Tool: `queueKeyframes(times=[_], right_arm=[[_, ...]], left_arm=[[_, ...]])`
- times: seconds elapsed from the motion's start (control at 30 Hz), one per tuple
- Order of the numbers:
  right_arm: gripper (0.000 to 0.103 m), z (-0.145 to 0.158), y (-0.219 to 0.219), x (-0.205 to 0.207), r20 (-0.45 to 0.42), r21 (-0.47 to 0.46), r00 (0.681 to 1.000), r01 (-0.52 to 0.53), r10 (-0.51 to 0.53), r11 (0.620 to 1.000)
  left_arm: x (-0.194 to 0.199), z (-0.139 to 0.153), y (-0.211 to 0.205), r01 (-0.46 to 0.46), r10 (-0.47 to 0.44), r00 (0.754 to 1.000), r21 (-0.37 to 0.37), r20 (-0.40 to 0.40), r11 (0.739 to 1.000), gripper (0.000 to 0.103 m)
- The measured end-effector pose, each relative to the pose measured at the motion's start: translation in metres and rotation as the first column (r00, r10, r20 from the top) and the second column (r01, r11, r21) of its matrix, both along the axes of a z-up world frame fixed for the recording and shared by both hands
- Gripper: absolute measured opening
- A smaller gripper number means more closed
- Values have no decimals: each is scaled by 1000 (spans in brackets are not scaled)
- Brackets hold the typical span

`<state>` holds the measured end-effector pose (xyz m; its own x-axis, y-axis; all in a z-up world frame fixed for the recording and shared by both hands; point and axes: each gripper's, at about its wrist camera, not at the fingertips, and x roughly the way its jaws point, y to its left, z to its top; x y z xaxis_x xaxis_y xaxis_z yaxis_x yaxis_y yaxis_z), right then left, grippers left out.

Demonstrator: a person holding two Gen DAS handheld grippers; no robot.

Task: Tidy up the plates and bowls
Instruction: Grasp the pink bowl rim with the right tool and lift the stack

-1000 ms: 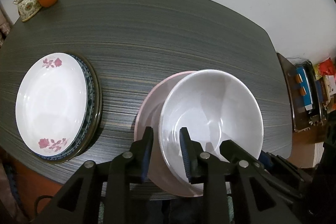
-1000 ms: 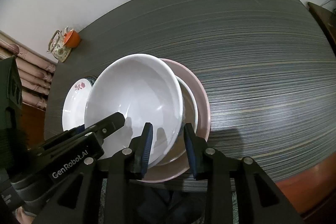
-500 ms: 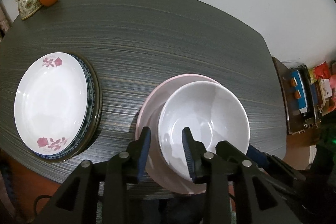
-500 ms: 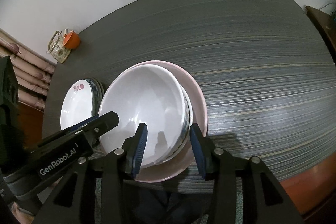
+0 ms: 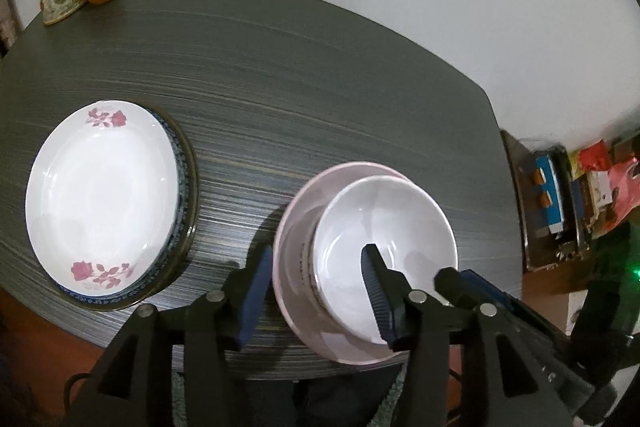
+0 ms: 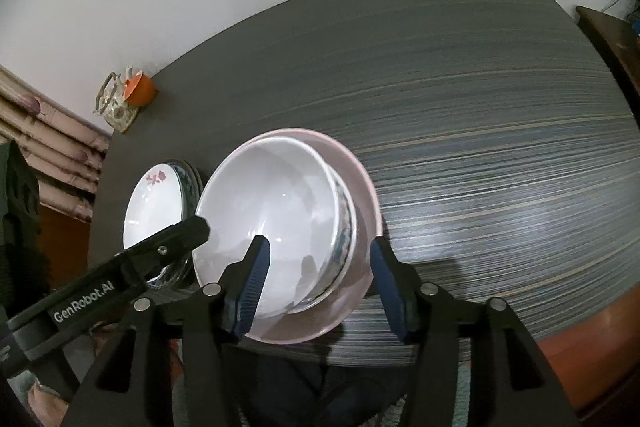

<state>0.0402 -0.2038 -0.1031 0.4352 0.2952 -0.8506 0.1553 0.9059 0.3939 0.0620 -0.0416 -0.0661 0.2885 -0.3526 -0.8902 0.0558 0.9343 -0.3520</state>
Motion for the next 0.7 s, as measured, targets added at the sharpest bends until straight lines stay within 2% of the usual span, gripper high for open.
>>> queueKeyframes(times=[0.27,0.47,0.63,0.7], right_arm=[[54,2,-24,-8,-22,-9,997,70,-70,998],[58,-5,-40,-15,-62,-11,990,123,-123,992],[58,-12,-48,-21,-91,21,987,132,-130,991],[58,-16,-49,-21,-112,15,985,132,-129,991]], left_arm=[[4,-1,27,-62,61,997,-28,-43,998,51],[1,-5,29,-81,79,995,-25,-64,996,51],[-3,-10,29,-86,83,995,-52,-55,995,51],[-3,-14,27,-77,74,995,-38,-73,996,51]])
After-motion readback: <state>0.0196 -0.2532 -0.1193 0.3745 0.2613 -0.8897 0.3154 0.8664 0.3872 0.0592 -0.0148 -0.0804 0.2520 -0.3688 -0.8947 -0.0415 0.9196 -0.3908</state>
